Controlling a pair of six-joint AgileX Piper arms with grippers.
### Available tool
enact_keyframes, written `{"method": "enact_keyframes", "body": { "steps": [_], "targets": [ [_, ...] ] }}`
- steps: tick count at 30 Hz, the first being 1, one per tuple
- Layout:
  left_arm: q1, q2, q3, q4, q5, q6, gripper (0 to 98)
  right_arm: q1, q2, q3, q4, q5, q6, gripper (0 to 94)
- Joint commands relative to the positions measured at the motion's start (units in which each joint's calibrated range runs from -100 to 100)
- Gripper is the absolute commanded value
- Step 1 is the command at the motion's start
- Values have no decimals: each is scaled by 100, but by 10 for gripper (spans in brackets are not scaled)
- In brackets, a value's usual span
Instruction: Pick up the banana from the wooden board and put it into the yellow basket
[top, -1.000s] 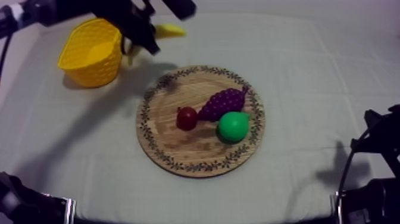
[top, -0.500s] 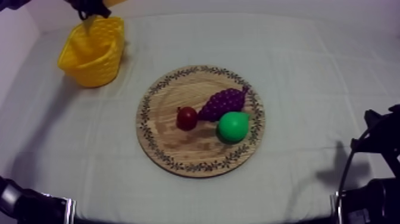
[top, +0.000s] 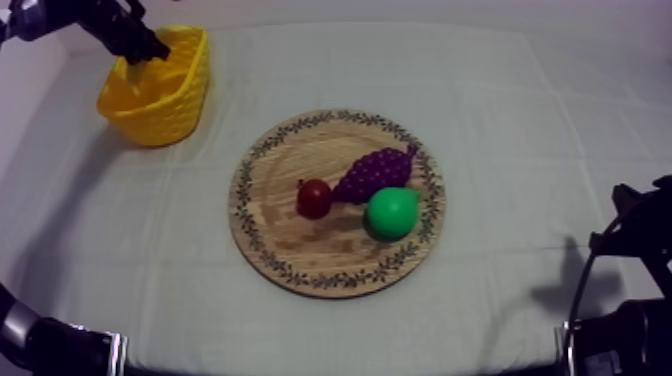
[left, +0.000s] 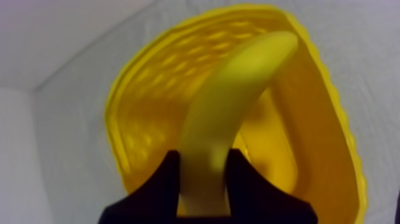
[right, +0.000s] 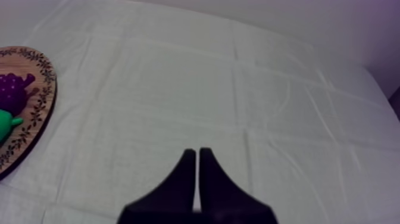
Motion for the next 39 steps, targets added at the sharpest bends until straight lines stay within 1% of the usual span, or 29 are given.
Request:
{"method": "enact_keyframes", "body": {
  "steps": [1,6,10,14,22,33,35,36,37,39],
  "targets": [
    [-16,80,91,22,-222,36,118,-1,-2,2,1,2,1,3],
    [-73,318,133,100,-384,82,127,-1,-2,2,1,2,1,3],
    [-173,453,119,290,-416,-72,166,-1,-2,2,1,2,1,3],
    [-224,564,137,383,-475,-190,201,-1,-2,2,1,2,1,3],
    [-278,668,267,597,-788,-520,342,-1,-2,2,1,2,1,3],
    [-392,633,293,985,-865,-978,500,-1,-2,2,1,2,1,3],
    [-403,607,330,1011,-907,-1003,489,-1,-2,2,1,2,1,3],
    [-404,589,366,1019,-957,-1008,467,-1,-2,2,1,2,1,3],
    [-400,563,411,1024,-1020,-1011,437,-1,-2,2,1,2,1,3],
    [-384,493,540,1030,-1167,-1017,347,-1,-2,2,1,2,1,3]
  ]
}}
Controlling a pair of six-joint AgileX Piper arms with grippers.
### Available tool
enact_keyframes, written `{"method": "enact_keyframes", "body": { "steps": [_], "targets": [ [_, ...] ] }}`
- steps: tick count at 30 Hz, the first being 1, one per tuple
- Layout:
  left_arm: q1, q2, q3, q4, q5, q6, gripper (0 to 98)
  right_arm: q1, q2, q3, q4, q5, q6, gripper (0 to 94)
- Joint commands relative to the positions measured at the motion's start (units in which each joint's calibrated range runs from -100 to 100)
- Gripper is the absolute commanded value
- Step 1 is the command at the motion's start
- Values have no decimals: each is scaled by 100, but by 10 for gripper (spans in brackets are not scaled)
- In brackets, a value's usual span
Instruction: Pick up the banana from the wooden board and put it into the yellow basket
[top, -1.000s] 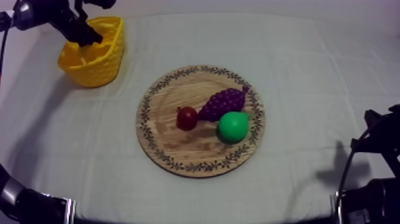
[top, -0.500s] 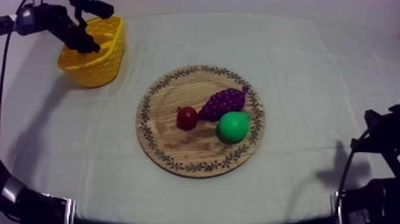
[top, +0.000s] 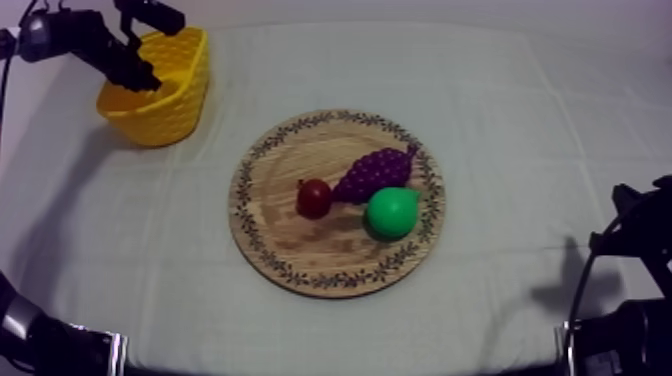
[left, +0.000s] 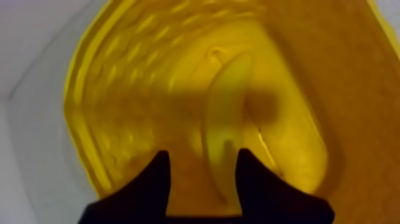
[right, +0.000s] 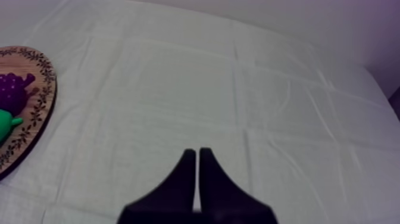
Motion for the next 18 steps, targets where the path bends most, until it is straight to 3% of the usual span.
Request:
{"method": "enact_keyframes", "body": {
  "steps": [1,4,7,18],
  "targets": [
    [14,-67,157,3,-159,-5,291,-1,-2,2,1,3,1,3],
    [34,-259,512,68,-505,-55,141,-1,-2,2,1,3,1,3],
    [84,-524,831,156,-675,-111,51,-1,-2,2,1,3,1,3],
    [392,-2769,2403,82,-555,385,1,-1,-2,2,1,3,1,3]
  ]
}}
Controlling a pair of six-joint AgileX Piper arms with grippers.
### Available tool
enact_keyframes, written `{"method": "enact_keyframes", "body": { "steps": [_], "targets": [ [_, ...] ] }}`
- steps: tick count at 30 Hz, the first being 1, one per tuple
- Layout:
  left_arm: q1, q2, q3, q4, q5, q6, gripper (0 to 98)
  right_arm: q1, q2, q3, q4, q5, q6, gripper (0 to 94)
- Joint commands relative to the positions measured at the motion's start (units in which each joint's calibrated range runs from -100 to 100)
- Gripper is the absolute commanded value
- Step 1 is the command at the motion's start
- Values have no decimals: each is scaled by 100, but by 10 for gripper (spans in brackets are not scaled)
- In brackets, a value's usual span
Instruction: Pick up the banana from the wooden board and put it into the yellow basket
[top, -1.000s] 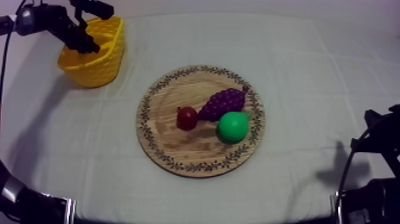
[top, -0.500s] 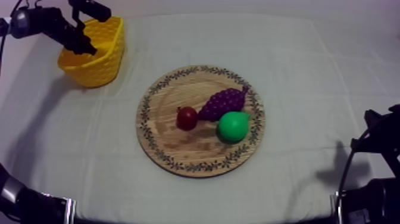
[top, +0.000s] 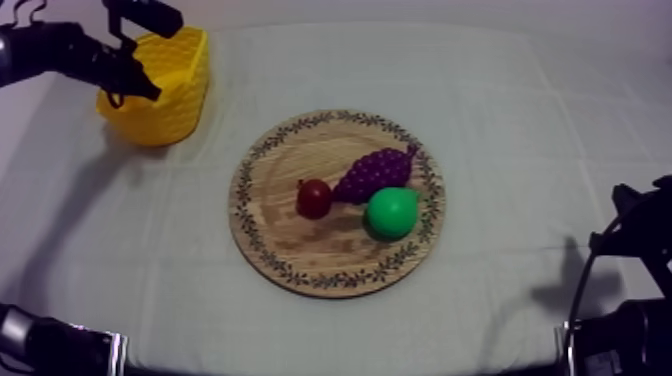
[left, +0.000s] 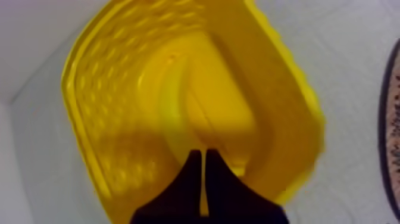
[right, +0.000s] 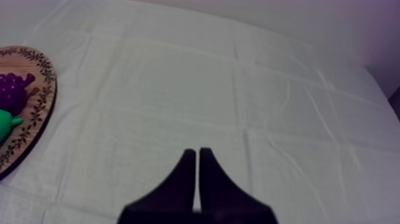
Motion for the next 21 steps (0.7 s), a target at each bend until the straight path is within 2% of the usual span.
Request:
{"method": "enact_keyframes", "body": {
  "steps": [1,4,7,17,21],
  "targets": [
    [60,-1053,492,-10,277,172,1,-1,-2,2,1,3,1,3],
    [181,-1979,947,-52,741,372,0,-1,-2,2,1,3,1,3],
    [238,-2940,1568,-54,903,529,0,-1,-2,2,1,3,1,3],
    [35,-6316,3820,385,994,493,0,-1,-2,2,1,3,1,3],
    [-11,-7747,4413,423,1287,555,0,-1,-2,2,1,3,1,3]
  ]
}}
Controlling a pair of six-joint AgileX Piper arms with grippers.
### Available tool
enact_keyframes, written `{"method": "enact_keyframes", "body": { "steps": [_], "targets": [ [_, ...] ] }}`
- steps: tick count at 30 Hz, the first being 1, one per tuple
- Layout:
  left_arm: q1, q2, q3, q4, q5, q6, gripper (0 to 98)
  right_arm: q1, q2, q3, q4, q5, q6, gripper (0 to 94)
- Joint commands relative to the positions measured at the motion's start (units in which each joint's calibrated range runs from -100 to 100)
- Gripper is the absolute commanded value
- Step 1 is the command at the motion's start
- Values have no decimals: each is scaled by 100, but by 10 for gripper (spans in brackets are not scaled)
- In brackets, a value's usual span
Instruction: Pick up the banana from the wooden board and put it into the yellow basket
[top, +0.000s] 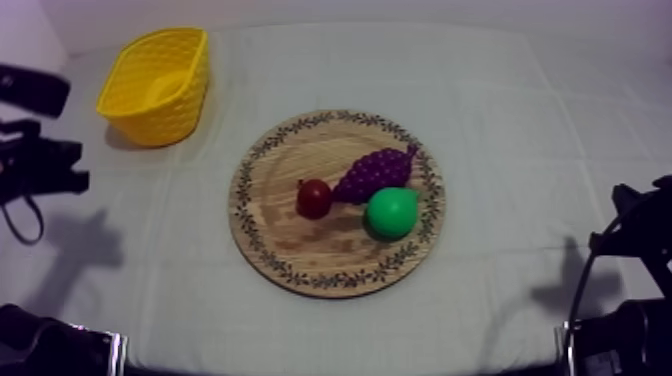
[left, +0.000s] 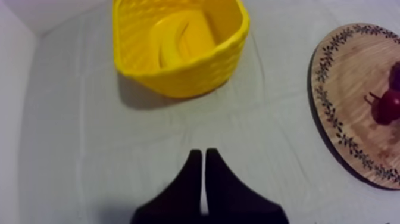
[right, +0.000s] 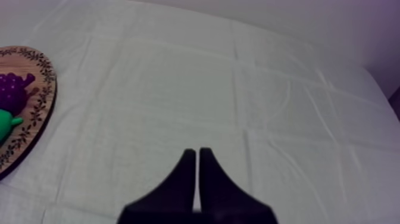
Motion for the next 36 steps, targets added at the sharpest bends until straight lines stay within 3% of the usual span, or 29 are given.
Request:
{"method": "enact_keyframes", "body": {
  "steps": [1,12,21,29,34,36],
  "targets": [
    [-16,-1997,547,2,199,39,0,-1,-2,2,1,3,-3,3],
    [-257,-4000,1461,163,344,52,0,-1,-2,2,1,3,-3,3],
    [-238,-4567,1747,147,364,159,0,-1,-2,2,1,3,-3,3],
    [-144,-4625,2512,127,-250,254,5,-1,-2,2,1,3,-3,3],
    [-116,-4629,2772,178,-524,149,2,-1,-2,2,1,3,-3,3],
    [-113,-4630,2850,215,-718,338,1,-1,-2,2,1,3,-3,3]
  ]
}}
